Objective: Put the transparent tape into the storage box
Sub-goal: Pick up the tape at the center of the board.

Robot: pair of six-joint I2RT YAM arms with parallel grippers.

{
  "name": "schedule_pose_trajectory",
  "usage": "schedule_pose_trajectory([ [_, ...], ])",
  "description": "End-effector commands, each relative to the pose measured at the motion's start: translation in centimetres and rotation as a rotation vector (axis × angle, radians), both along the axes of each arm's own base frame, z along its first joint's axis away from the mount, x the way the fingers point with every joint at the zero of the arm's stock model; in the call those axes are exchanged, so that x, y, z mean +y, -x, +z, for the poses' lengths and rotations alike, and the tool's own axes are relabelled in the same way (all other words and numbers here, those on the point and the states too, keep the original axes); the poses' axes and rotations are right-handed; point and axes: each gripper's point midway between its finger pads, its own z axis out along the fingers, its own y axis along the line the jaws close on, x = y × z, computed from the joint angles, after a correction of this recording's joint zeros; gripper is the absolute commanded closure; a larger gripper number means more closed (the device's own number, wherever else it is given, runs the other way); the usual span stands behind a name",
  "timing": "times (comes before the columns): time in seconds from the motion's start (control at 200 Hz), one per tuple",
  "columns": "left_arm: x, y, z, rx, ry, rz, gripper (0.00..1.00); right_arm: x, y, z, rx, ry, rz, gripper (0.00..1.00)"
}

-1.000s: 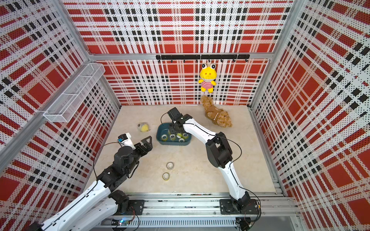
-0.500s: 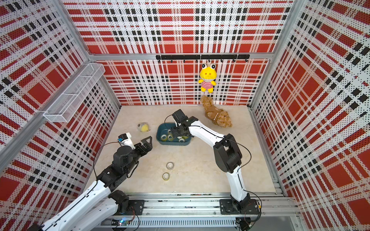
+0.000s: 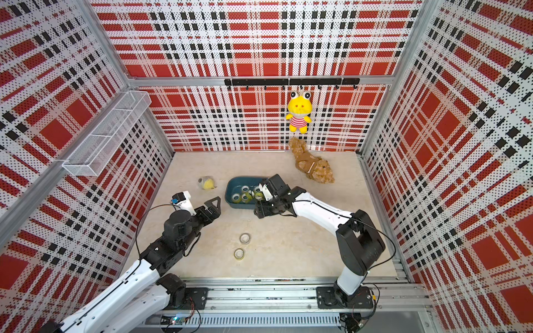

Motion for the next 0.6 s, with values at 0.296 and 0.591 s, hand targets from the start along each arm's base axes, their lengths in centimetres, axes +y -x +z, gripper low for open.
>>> schedule_pose_trajectory([
  [0.296,-1.2,0.3,0.4,-0.016,0.009,-0.016,0.01,0.1,3.9,-4.1,0.035,0.06,0.054,0.3],
  [0.591,-1.0,0.6,0.5,-0.025,0.009,-0.012,0.01,0.7,3.4,-6.9,0.009,0.204,0.032,0.33],
])
